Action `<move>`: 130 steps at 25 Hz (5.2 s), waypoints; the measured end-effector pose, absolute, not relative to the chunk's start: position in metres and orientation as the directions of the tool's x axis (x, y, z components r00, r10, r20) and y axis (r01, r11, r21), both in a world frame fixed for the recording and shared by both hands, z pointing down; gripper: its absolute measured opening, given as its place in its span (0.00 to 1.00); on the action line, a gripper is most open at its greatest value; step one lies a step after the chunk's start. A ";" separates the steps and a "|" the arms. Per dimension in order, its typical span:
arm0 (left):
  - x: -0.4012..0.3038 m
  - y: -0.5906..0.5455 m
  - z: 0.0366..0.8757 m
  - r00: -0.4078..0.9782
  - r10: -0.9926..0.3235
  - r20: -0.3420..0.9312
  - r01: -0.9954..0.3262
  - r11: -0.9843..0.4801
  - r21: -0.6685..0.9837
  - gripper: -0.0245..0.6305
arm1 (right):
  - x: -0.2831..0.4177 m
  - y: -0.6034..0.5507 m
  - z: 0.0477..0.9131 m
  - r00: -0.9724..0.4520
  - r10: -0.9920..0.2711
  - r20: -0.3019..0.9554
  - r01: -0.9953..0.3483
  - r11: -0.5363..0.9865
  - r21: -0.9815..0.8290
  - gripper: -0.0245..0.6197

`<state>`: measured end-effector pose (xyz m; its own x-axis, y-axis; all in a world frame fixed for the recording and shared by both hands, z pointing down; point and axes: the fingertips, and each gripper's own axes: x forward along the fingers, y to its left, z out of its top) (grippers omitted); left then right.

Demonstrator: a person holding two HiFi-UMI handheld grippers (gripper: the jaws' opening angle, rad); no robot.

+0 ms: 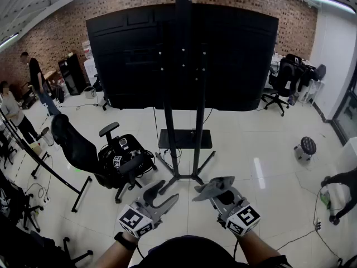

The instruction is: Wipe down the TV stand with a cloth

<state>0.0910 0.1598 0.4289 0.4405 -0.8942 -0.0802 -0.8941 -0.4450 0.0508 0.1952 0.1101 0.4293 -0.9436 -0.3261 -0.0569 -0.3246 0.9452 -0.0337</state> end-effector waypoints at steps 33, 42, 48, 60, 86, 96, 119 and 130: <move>-0.074 -0.059 0.261 0.619 -0.727 -0.296 -0.785 -0.569 -0.245 0.47 | 0.001 -0.106 0.261 -0.921 -0.307 -0.241 -0.348 0.925 0.151 0.09; -0.096 -0.128 0.193 0.709 -0.622 -0.332 -0.705 -0.615 -0.355 0.47 | -0.060 -0.188 0.156 -0.910 -0.329 -0.254 -0.403 0.847 0.346 0.09; -0.097 -0.161 0.145 0.715 -0.610 -0.342 -0.698 -0.591 -0.406 0.47 | -0.076 -0.234 0.083 -0.891 -0.368 -0.265 -0.453 0.755 0.474 0.09; -0.086 -0.205 0.025 0.697 -0.602 -0.388 -0.707 -0.491 -0.509 0.47 | -0.098 -0.330 -0.053 -0.843 -0.475 -0.254 -0.526 0.622 0.580 0.09; -0.097 -0.244 0.012 0.612 -0.676 -0.411 -0.778 -0.423 -0.464 0.47 | -0.120 -0.394 -0.115 -0.746 -0.628 -0.221 -0.568 0.428 0.702 0.08; -0.095 -0.250 0.058 0.621 -0.691 -0.370 -0.773 -0.464 -0.431 0.47 | -0.119 -0.387 -0.055 -0.733 -0.651 -0.199 -0.550 0.394 0.736 0.08; -0.104 -0.252 0.161 0.610 -0.739 -0.286 -0.781 -0.500 -0.375 0.47 | -0.133 -0.390 0.142 -0.695 -0.719 -0.028 -0.347 0.301 0.888 0.08; -0.125 -0.252 0.225 0.570 -0.789 -0.229 -0.812 -0.499 -0.302 0.46 | -0.139 -0.392 0.255 -0.648 -0.754 0.112 -0.253 0.351 0.901 0.08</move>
